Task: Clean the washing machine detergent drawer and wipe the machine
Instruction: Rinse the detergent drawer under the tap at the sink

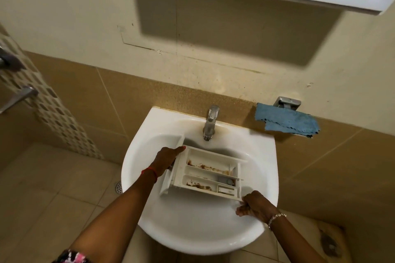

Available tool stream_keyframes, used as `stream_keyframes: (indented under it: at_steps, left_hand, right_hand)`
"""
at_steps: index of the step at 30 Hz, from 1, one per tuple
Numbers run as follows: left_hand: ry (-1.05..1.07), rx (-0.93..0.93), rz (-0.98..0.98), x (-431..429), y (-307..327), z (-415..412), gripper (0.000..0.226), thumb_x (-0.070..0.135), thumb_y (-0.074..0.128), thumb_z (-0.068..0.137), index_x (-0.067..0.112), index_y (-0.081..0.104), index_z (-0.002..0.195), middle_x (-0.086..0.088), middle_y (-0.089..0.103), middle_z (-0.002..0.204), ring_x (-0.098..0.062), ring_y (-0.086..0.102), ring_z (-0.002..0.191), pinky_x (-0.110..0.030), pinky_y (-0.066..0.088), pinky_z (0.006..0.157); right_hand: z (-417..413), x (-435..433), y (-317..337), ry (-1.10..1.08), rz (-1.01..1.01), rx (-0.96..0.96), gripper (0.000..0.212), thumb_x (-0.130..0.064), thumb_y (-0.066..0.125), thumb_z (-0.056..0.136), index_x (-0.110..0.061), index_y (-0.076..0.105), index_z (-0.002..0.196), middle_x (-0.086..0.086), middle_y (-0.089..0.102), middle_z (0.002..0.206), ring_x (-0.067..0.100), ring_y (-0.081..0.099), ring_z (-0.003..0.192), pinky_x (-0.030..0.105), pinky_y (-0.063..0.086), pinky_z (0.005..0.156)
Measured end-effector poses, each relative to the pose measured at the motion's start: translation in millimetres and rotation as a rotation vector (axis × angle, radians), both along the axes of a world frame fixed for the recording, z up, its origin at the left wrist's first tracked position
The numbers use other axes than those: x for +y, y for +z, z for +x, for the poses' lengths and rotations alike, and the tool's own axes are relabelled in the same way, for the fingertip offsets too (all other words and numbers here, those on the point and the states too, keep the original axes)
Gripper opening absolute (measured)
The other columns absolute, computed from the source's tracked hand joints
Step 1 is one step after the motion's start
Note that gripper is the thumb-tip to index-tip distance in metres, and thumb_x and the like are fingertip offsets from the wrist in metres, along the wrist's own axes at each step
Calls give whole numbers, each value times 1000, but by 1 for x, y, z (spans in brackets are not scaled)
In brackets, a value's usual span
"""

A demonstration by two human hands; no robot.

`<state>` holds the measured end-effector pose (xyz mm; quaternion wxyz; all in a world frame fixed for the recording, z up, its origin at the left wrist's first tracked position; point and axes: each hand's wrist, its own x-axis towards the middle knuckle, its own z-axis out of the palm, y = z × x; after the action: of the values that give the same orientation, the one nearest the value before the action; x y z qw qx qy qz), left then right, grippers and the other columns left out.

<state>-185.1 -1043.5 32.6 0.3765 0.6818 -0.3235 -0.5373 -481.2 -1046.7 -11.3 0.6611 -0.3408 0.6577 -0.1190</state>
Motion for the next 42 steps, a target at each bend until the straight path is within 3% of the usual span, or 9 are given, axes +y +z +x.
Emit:
stream_keyframes:
  at_steps: [6,11,14,17,19,24,29,36,42]
  left_hand:
    - [-6,-6,1,1,1,-4,17,33,52,93,19,48,102,-14,59,109,-37,59,106,-50,48,95]
    - [-37,-51,24,-2,-1,-7,26,35,51,93,13,51,107,-18,61,113,-35,60,104,-44,49,89]
    - [-29,-60,25,-3,-2,-8,28,34,51,93,9,54,106,-16,61,109,-34,60,102,-41,49,86]
    - [-24,-66,22,-2,-4,-7,32,35,53,92,6,57,105,-14,62,106,-31,61,98,-39,50,84]
    - [-32,-74,32,-1,-8,-7,33,35,54,91,5,59,104,-12,62,104,-27,60,95,-36,49,80]
    - [-84,-106,33,3,-14,-5,39,35,52,92,4,59,114,-10,62,107,-27,60,97,-30,49,76]
    - [-135,-143,4,6,-17,-5,45,38,47,94,-1,60,113,-17,65,112,-31,63,100,-39,50,93]
    - [-147,-146,10,4,-19,-6,45,38,45,95,-1,61,111,-16,65,111,-32,63,100,-41,49,95]
    - [-141,-141,17,4,-17,-6,44,37,45,95,-1,59,113,-16,65,113,-31,63,101,-41,48,96]
  right_hand:
    - [-2,-19,29,273,42,147,14,5,44,91,14,42,102,25,58,48,30,60,39,30,50,39]
    - [30,-73,60,384,-266,315,25,-6,54,89,12,55,107,16,63,71,22,62,56,33,55,60]
    - [58,-99,82,312,-515,213,26,-6,54,90,15,59,105,14,59,78,21,56,66,35,51,70]
    - [87,-116,100,274,-781,217,24,-19,59,90,0,62,76,10,55,67,18,48,67,26,41,63]
    - [106,-123,107,328,-889,283,33,-25,57,92,-17,44,63,-4,42,61,12,39,62,16,28,53]
    - [140,-132,102,337,-882,258,46,-31,60,89,7,49,112,9,53,93,19,51,84,3,35,54]
    - [155,-133,95,314,-864,293,51,-18,49,95,9,29,132,24,44,131,36,48,120,35,41,91]
    - [142,-143,95,442,-896,295,35,-11,44,96,4,39,126,23,52,125,36,51,115,37,45,91]
    - [132,-148,95,538,-989,290,34,-9,42,97,2,42,129,22,57,110,25,58,93,4,36,56]
